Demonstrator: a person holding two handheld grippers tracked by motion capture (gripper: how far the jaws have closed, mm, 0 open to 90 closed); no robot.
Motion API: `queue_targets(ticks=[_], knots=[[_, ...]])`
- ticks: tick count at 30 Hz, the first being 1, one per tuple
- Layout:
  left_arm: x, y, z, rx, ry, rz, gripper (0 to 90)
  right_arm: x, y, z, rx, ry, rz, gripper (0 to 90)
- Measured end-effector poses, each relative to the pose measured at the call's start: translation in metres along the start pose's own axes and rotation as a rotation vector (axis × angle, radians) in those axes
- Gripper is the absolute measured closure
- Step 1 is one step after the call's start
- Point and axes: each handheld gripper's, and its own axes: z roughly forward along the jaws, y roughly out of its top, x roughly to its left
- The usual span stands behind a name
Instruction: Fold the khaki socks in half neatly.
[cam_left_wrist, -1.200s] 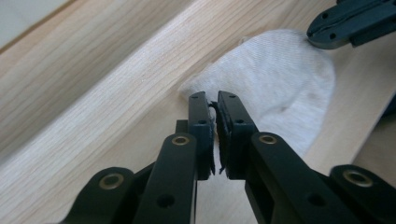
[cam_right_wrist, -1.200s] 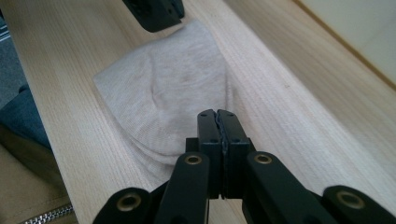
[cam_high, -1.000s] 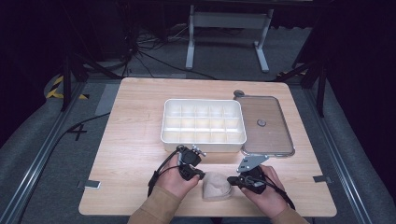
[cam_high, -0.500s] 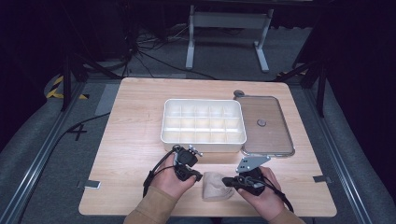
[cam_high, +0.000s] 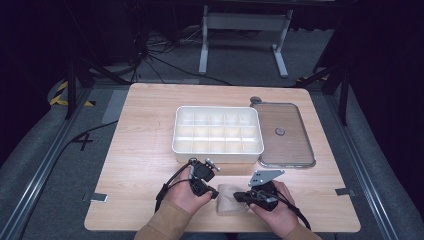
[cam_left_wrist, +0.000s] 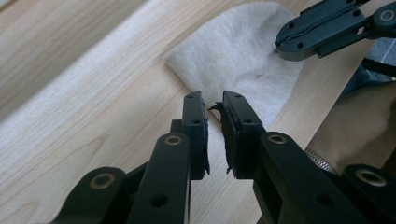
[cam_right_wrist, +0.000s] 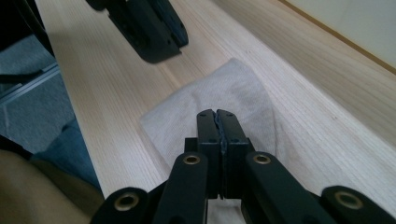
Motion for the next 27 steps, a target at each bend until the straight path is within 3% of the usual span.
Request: queue_targets(ticks=[8,17,27], knots=[[-0.005,0.001,0.011,0.044,-0.013,0.013,77.7,0.005,0.003,0.006,-0.046,-0.003,-0.02,89.8],[-0.002,0.001,0.013,0.035,-0.012,0.009,74.1,-0.005,-0.003,0.02,0.012,-0.021,-0.011,90.0],[-0.004,0.001,0.022,0.05,-0.032,0.001,70.3,-0.004,-0.004,0.02,0.045,-0.012,-0.012,90.0]])
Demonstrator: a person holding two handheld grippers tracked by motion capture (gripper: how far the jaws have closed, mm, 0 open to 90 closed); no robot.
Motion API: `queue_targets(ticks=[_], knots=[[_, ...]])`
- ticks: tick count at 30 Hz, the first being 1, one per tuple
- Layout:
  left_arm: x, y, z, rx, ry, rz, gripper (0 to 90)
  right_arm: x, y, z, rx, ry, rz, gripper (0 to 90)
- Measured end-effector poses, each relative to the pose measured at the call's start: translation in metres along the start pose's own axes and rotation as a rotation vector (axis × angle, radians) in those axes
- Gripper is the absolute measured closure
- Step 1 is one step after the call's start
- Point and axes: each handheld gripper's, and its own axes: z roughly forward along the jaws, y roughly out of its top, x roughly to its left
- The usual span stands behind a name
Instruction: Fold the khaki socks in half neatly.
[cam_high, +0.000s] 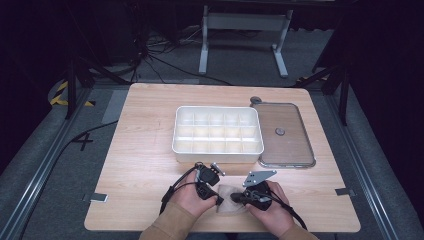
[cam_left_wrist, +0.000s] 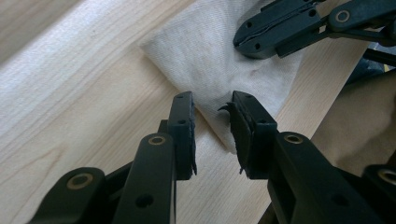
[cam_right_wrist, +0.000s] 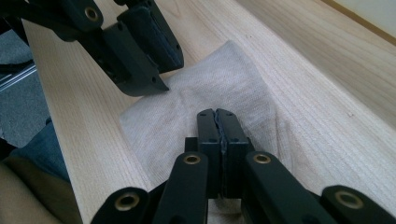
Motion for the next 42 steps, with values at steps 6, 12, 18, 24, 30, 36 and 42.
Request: queue_targets(ticks=[6,12,18,24,30,36,42], knots=[[0.0,0.001,0.002,0.005,-0.005,0.009,70.5,0.0,0.0,0.0,0.002,-0.007,-0.008,90.0],[-0.001,0.001,0.004,0.018,-0.002,0.026,77.7,0.0,0.0,0.001,0.001,-0.007,-0.016,90.0],[-0.008,0.002,0.0,0.012,0.036,0.068,88.4,0.0,0.0,0.001,0.001,-0.008,-0.017,90.0],[-0.012,0.003,-0.005,-0.025,0.042,0.099,88.8,0.001,0.0,0.0,0.005,-0.01,-0.015,90.0],[-0.02,0.004,-0.009,-0.059,0.069,0.139,89.0,0.005,0.0,0.002,-0.002,0.013,-0.035,90.0],[-0.025,0.005,-0.009,-0.056,0.071,0.152,89.1,0.012,0.001,0.006,-0.019,0.015,-0.052,89.9],[-0.023,0.003,-0.012,-0.046,0.086,0.138,89.1,0.005,0.0,-0.002,-0.031,0.059,-0.021,88.1]])
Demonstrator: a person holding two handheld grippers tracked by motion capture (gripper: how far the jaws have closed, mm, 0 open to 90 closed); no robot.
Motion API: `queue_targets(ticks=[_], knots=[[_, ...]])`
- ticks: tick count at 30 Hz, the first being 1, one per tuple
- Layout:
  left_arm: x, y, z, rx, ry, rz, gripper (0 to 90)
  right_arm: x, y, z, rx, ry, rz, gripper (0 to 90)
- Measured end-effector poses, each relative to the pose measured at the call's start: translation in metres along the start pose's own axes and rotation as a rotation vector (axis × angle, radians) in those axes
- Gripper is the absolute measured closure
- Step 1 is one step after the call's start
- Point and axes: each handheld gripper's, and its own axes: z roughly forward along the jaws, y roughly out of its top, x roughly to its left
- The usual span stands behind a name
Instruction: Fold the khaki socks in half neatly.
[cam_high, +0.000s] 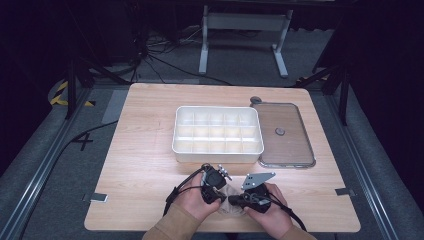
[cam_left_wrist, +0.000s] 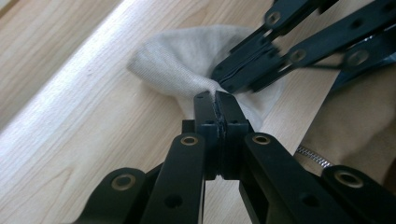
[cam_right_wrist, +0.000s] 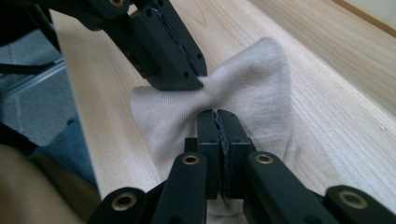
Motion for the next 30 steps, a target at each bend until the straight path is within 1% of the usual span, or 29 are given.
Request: queue_targets(ticks=[3,4,5,7,9,11,12,13,14,15,16,17,19,20,24,25,26,30], knots=[[0.001,0.0,-0.001,0.007,-0.004,-0.007,89.0,-0.003,0.0,-0.011,-0.01,-0.004,0.018,87.9],[0.002,0.0,-0.001,0.001,-0.004,-0.001,89.0,-0.005,0.0,-0.016,-0.016,-0.012,0.018,88.4],[0.002,0.0,-0.002,0.002,-0.006,-0.009,89.0,-0.006,-0.001,-0.021,-0.018,-0.021,0.023,88.7],[0.002,0.001,-0.002,0.008,-0.002,-0.006,89.0,-0.01,-0.003,-0.032,-0.021,-0.038,0.041,88.3],[0.002,0.002,-0.002,0.015,0.008,-0.007,89.0,-0.016,-0.006,-0.038,0.011,-0.037,0.061,87.5],[0.001,0.003,-0.001,0.02,0.009,0.0,89.0,-0.021,-0.011,-0.046,0.03,-0.059,0.079,88.9],[0.001,0.003,0.0,0.021,0.008,0.001,89.0,-0.024,-0.014,-0.048,0.049,-0.069,0.09,89.1],[0.001,0.003,0.0,0.02,0.007,0.0,89.0,-0.025,-0.016,-0.049,0.059,-0.064,0.104,89.2],[0.001,0.003,0.0,0.021,0.005,0.001,89.0,-0.026,-0.017,-0.049,0.067,-0.064,0.106,89.4],[0.001,0.003,0.0,0.018,0.002,0.003,89.0,-0.026,-0.02,-0.048,0.088,-0.056,0.105,89.4],[0.001,0.003,0.0,0.021,-0.001,-0.002,89.0,-0.025,-0.022,-0.046,0.125,-0.049,0.1,89.5],[0.0,0.003,0.0,0.02,-0.002,-0.003,88.9,-0.023,-0.023,-0.043,0.137,-0.051,0.089,89.5],[-0.001,0.004,-0.001,0.017,-0.007,0.008,88.9,-0.02,-0.023,-0.04,0.141,-0.039,0.08,89.5],[-0.001,0.004,-0.001,0.022,-0.006,0.008,88.9,-0.018,-0.022,-0.039,0.135,-0.037,0.079,89.6],[-0.004,0.006,-0.001,0.001,-0.012,0.013,88.9,-0.014,-0.021,-0.035,0.135,-0.031,0.066,89.6],[-0.005,0.006,-0.001,0.006,-0.01,0.008,88.9,-0.013,-0.02,-0.034,0.136,-0.031,0.066,89.7],[-0.006,0.007,0.0,-0.007,-0.013,0.024,88.9,-0.012,-0.02,-0.033,0.137,-0.031,0.061,89.7],[-0.01,0.009,0.0,-0.016,-0.017,0.035,88.8,-0.009,-0.019,-0.029,0.141,-0.033,0.051,89.7]])
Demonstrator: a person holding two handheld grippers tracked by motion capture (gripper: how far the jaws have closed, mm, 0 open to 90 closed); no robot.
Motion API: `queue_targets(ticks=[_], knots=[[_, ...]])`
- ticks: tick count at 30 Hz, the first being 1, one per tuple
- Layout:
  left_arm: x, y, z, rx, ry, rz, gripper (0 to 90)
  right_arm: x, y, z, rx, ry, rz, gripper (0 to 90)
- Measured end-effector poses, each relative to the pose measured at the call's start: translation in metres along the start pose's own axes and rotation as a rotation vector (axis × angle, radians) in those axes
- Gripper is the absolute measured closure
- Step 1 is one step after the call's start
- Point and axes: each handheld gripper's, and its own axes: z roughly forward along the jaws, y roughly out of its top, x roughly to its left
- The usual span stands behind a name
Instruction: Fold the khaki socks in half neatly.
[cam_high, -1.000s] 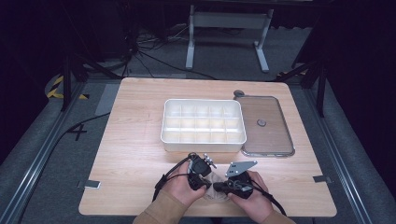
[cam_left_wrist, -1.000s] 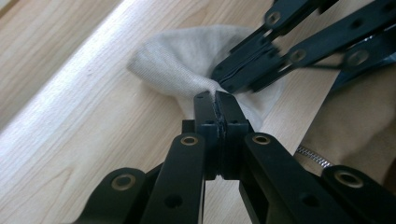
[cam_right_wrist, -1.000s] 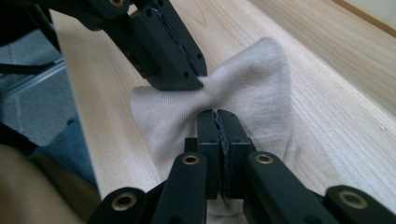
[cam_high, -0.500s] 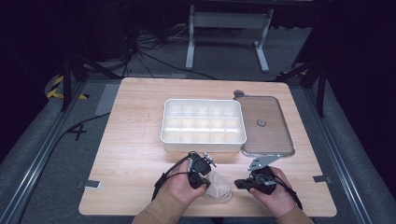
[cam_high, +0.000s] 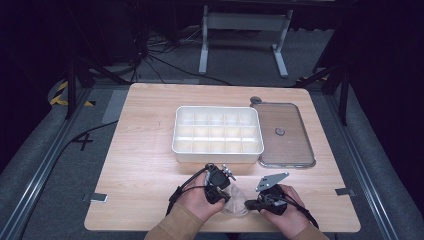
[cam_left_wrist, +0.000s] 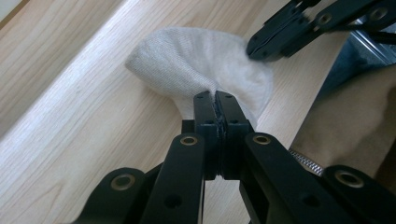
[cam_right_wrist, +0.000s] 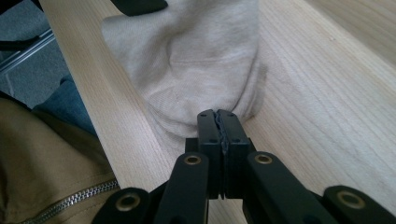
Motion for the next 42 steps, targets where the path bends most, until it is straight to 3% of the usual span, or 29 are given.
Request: queue_targets(ticks=[6,20,23,28,35,40,42], knots=[[-0.006,0.003,0.005,-0.011,-0.008,0.027,88.8,0.003,0.001,0.005,-0.007,0.007,-0.01,89.8],[-0.012,0.007,0.021,0.006,-0.05,0.035,88.4,0.001,0.002,0.005,-0.022,0.035,0.002,89.7],[-0.012,0.007,0.024,0.004,-0.056,0.046,88.2,-0.002,0.004,-0.003,-0.048,0.03,0.011,89.7],[-0.013,0.007,0.026,0.011,-0.068,0.046,87.1,-0.001,0.013,-0.019,-0.149,0.007,-0.002,89.9],[-0.015,0.008,0.029,0.018,-0.079,0.046,87.1,0.007,0.023,-0.018,-0.215,-0.003,-0.025,89.9],[-0.016,0.008,0.029,0.022,-0.083,0.048,86.8,0.004,0.021,-0.009,-0.19,-0.006,-0.005,89.9],[-0.016,0.008,0.029,0.025,-0.104,0.064,85.7,0.0,0.018,-0.005,-0.174,-0.012,0.004,89.9]])
